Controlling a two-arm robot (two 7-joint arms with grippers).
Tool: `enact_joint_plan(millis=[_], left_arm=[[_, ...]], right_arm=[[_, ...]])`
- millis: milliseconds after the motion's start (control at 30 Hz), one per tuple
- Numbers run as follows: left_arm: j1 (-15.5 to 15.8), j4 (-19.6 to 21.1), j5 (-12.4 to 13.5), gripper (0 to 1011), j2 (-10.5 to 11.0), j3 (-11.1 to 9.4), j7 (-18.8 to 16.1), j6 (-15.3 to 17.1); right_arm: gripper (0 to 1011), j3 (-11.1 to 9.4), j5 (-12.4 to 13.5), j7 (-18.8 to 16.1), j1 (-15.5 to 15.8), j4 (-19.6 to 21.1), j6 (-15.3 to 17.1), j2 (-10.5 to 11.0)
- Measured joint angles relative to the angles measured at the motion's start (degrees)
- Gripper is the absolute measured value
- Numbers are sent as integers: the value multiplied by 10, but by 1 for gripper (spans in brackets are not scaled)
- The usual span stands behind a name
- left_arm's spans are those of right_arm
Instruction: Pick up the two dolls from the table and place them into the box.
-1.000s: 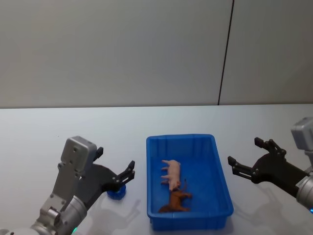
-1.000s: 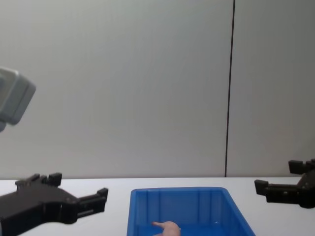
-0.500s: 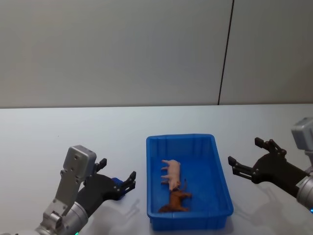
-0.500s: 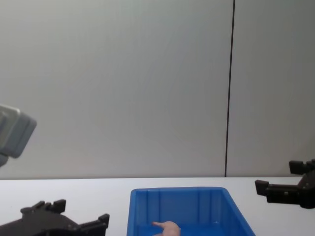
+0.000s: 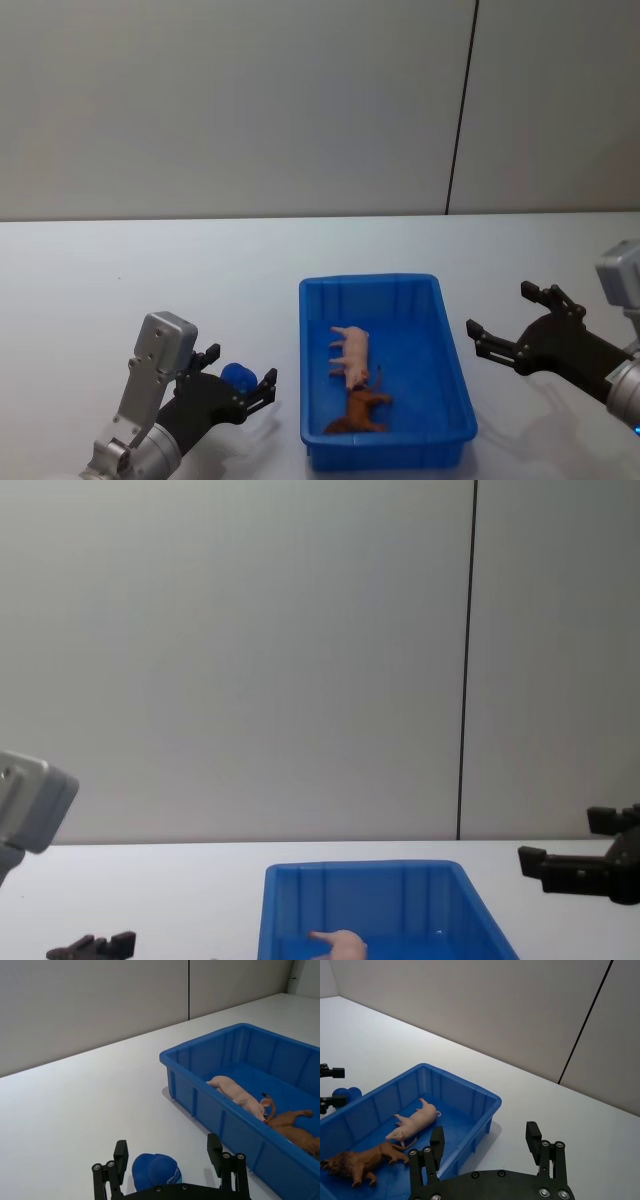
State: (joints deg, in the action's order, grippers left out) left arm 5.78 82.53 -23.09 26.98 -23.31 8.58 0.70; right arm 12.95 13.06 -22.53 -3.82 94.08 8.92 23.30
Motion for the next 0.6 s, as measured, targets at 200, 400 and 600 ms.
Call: enact_joint_plan(millis=[200, 400, 600], left_arm=[[5, -17, 0, 969, -4, 0, 9, 3], [10, -30, 7, 819, -7, 1, 19, 9], [16, -38, 14, 651, -10, 3, 26, 13]], right_arm=[[1001, 0, 0, 0, 0, 0, 0, 0], [1001, 0, 0, 0, 0, 0, 0, 0], [1001, 0, 0, 0, 0, 0, 0, 0]])
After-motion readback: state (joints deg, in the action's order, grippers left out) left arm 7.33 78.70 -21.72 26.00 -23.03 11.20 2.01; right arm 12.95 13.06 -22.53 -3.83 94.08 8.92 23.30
